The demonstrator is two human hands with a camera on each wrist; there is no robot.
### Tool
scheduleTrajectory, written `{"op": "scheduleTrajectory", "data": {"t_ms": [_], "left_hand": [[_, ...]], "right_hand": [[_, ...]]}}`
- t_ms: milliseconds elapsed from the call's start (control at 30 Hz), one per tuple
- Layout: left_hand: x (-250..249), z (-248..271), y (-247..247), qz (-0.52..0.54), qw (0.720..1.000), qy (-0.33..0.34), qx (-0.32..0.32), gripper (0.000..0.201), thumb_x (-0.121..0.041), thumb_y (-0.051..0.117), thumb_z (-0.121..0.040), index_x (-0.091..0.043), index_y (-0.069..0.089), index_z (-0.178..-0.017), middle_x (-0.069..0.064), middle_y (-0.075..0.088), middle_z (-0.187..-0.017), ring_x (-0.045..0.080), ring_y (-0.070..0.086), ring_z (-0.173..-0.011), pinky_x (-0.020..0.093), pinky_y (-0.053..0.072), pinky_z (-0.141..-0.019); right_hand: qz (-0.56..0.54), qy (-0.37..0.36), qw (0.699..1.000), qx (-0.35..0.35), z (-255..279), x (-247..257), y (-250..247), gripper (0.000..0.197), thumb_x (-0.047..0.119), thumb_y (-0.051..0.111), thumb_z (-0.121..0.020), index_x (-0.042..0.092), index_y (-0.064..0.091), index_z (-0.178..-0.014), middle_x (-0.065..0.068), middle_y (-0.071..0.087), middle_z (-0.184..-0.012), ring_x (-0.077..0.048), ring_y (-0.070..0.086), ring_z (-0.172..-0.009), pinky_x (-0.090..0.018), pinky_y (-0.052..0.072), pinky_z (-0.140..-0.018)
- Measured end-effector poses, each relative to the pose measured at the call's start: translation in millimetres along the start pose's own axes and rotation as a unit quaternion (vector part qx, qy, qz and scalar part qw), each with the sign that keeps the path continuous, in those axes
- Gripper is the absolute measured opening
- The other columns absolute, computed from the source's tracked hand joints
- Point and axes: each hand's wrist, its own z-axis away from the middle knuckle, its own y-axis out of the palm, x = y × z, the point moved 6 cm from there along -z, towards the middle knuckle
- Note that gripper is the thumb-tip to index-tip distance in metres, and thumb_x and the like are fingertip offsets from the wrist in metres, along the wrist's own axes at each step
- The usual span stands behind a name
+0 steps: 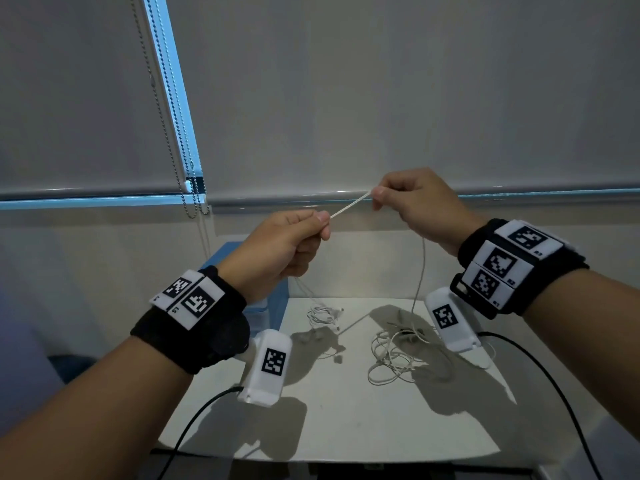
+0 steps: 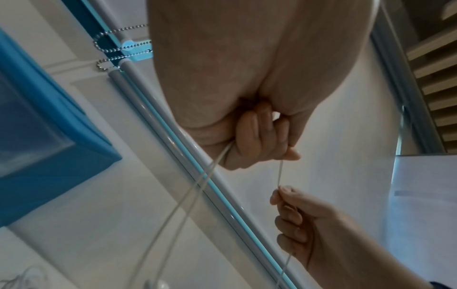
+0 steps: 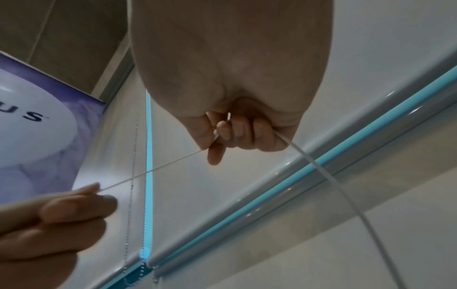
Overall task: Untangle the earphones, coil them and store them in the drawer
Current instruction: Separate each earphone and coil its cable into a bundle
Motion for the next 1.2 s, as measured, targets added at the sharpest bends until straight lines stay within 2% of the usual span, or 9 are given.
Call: {"op": "scheduleTrajectory", "data": {"t_ms": [167,333,467,567,667,767,867,1033,1200], "left_hand": [[9.4,4.5,3.3,0.023,0.999,-0.022,0.01,0.036,-0.029,0.047,-0.107,-0.018,0.053,-0.073,-0.006,0.026,-0.058,0.011,0.017,-0.051,0.022,0.018,-0.044],[8.8,4.7,8.5,0.103,0.994,-0.022,0.006,0.04,-0.033,0.047,-0.106,-0.018,0.049,-0.069,-0.005,0.023,-0.058,0.008,0.019,-0.046,0.019,0.019,-0.041],[2.8,2.7,0.0,0.186,0.982,0.012,-0.026,0.03,-0.022,0.041,-0.109,-0.007,0.067,-0.112,-0.007,0.027,-0.056,0.004,0.02,-0.044,0.018,0.016,-0.04],[5.3,2.1,-6.9,0.208,0.976,0.029,-0.053,0.036,-0.018,0.041,-0.109,-0.007,0.056,-0.14,-0.004,0.038,-0.059,0.004,0.025,-0.043,0.016,0.024,-0.037],[9.5,4.0,-10.1,0.239,0.965,0.033,-0.103,0.036,-0.012,0.042,-0.108,-0.003,0.048,-0.142,0.004,0.064,-0.072,0.005,0.045,-0.045,0.015,0.038,-0.039],[14.4,3.4,-10.5,0.294,0.946,0.026,-0.137,0.032,-0.009,0.043,-0.108,0.006,0.048,-0.136,0.02,0.077,-0.101,0.02,0.077,-0.079,0.019,0.06,-0.064],[19.2,0.8,-9.8,0.289,0.946,0.018,-0.143,0.035,-0.009,0.044,-0.108,0.009,0.048,-0.137,0.024,0.074,-0.115,0.028,0.075,-0.104,0.025,0.062,-0.082],[9.7,2.4,12.7,0.156,0.987,0.015,-0.043,0.034,-0.008,0.041,-0.108,0.007,0.056,-0.135,0.027,0.071,-0.117,0.026,0.073,-0.097,0.029,0.061,-0.084],[-4.7,8.1,26.6,0.071,0.996,0.054,0.009,0.034,-0.014,0.037,-0.109,0.004,0.065,-0.116,0.011,0.06,-0.072,0.016,0.046,-0.059,0.027,0.039,-0.063]], "right_hand": [[0.058,0.047,0.997,-0.028,5.1,-29.4,-11.5,0.024,0.024,0.062,-0.099,0.015,0.074,-0.08,0.004,0.053,-0.065,-0.012,0.046,-0.063,-0.028,0.034,-0.06],[0.106,0.059,0.99,0.068,24.0,-45.0,8.1,0.021,0.02,0.06,-0.1,0.016,0.074,-0.085,0.009,0.058,-0.078,-0.01,0.051,-0.073,-0.025,0.037,-0.062],[0.148,0.045,0.962,0.225,42.6,-46.1,39.1,0.024,0.024,0.06,-0.099,0.026,0.072,-0.077,0.012,0.063,-0.084,-0.012,0.057,-0.085,-0.031,0.045,-0.075],[0.125,0.014,0.949,0.29,55.3,-31.9,49.1,0.025,0.022,0.058,-0.1,0.022,0.07,-0.078,0.018,0.057,-0.067,-0.002,0.051,-0.068,-0.027,0.043,-0.07],[0.09,-0.016,0.937,0.338,65.5,-3.8,49.9,0.025,0.016,0.054,-0.102,0.013,0.067,-0.081,0.02,0.05,-0.055,0.003,0.046,-0.054,-0.014,0.032,-0.058],[0.065,-0.05,0.924,0.373,73.6,23.2,50.3,0.026,0.015,0.053,-0.102,0.013,0.066,-0.08,0.016,0.045,-0.056,-0.002,0.04,-0.054,-0.017,0.031,-0.058],[0.04,-0.08,0.923,0.375,73.8,43.0,47.4,0.026,0.015,0.055,-0.102,0.012,0.068,-0.08,0.016,0.044,-0.056,-0.003,0.038,-0.055,-0.019,0.032,-0.058],[-0.082,-0.064,0.939,0.329,55.2,58.2,24.1,0.026,0.011,0.053,-0.104,0.006,0.068,-0.083,0.017,0.046,-0.053,-0.002,0.034,-0.05,-0.018,0.03,-0.052],[0.019,-0.077,0.972,0.219,29.4,55.8,4.3,0.03,0.024,0.057,-0.103,0.003,0.069,-0.085,0.017,0.049,-0.049,-0.002,0.037,-0.05,-0.018,0.033,-0.052]]}}
